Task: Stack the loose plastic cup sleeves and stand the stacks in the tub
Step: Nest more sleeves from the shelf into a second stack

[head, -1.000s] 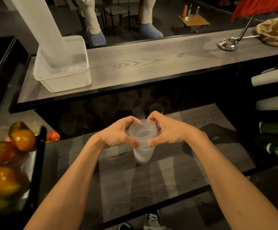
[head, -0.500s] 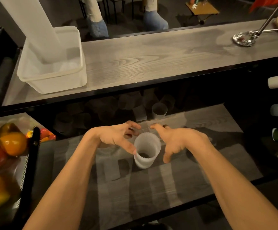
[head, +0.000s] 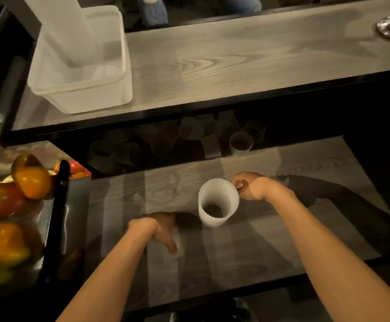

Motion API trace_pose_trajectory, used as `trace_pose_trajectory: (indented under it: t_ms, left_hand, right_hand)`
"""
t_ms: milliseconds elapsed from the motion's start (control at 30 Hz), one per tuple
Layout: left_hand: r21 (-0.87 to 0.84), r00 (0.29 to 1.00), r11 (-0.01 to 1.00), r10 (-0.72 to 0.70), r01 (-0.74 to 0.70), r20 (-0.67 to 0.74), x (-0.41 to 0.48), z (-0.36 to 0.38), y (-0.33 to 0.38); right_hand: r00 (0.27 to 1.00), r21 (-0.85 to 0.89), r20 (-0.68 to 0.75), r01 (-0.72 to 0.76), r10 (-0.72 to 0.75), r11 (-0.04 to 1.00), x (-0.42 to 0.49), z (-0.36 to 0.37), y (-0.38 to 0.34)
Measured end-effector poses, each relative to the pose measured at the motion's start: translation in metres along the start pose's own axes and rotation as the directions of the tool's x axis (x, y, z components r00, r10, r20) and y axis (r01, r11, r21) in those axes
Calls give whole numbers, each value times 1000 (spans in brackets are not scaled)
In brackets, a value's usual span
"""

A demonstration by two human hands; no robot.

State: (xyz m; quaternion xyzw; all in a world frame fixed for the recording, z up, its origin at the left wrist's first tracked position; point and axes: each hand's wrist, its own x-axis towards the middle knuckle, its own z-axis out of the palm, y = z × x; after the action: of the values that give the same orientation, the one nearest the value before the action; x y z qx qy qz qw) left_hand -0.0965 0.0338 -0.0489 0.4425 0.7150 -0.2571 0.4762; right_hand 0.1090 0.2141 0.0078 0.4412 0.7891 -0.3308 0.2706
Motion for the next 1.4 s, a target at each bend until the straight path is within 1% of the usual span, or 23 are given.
trace_pose_trajectory:
  t_ms: [67,133,200,267,300,333,400,433,500,567,633,667,733,767,833,900,1033,1133,1200,1267,1333,1400]
  left_hand:
    - [-37,1000,999,19,-19,-19,-1,0,-2]
    - [-106,996,993,38,-46,-76,-4,-5,-3]
    - [-213,986,974,47,-81,-161,-11,-14,-9]
    - [-340,968,926,80,-161,-239,-19,-28,-19]
    - [-410,953,885,105,-219,-283,-25,-35,-24]
    - [-483,933,828,125,-285,-337,-34,-44,-27]
    - [-616,889,675,135,-405,-437,-56,-60,-27]
    - [-669,874,590,138,-451,-467,-68,-69,-25]
    - [-738,853,442,150,-510,-500,-89,-85,-14]
    - [-741,831,383,180,-552,-526,-106,-97,-2]
    - [-721,809,372,212,-585,-548,-120,-103,11]
    - [-711,801,372,220,-597,-557,-125,-104,17]
    - [-680,779,386,225,-623,-585,-135,-102,28]
    - [-666,771,397,230,-631,-594,-139,-99,32]
    - [-653,755,383,264,-653,-600,-144,-93,38]
    - [-637,734,367,303,-678,-607,-145,-86,40]
    - [-630,730,369,381,-683,-568,-142,-75,42]
    - [-589,717,411,432,-696,-547,-135,-70,43]
    - [-569,725,449,429,-689,-539,-129,-67,43]
    - [-566,733,466,440,-680,-519,-127,-67,41]
    - [-548,742,501,429,-670,-515,-125,-69,41]
    - [-522,753,555,360,-647,-551,-124,-71,43]
  right_hand:
    - [1000,31,-24,15,-14,999,0,1,0]
    - [996,112,-84,46,-37,993,1,1,2]
    - [984,262,-175,85,-40,961,3,2,5]
    - [954,430,-299,153,-19,890,1,-2,6]
    - [924,498,-381,213,-8,841,-3,-5,5]
    - [880,540,-475,291,0,790,-8,-10,2]
    - [760,527,-649,472,-24,707,-26,-23,-8]
    - [713,489,-697,549,-75,677,-38,-29,-15]
    - [667,410,-708,657,-233,633,-65,-42,-29]
    - [660,367,-654,704,-370,609,-88,-50,-43]
    - [671,293,-585,699,-456,653,-105,-52,-54]
    - [676,247,-566,685,-472,686,-110,-51,-57]
    - [678,172,-569,651,-465,739,-116,-48,-58]
    - [681,175,-580,640,-447,748,-117,-47,-55]
    - [703,233,-593,617,-393,752,-121,-45,-46]
    - [740,283,-578,577,-345,766,-124,-43,-36]
    - [855,426,-411,488,-318,762,-126,-34,-23]
    - [884,443,-353,446,-306,778,-122,-25,-18]
    - [898,441,-322,423,-300,792,-120,-21,-15]
    - [908,444,-290,408,-303,798,-119,-19,-15]
    - [909,372,-297,393,-293,841,-119,-18,-16]
    - [906,306,-343,358,-248,882,-115,-17,-13]
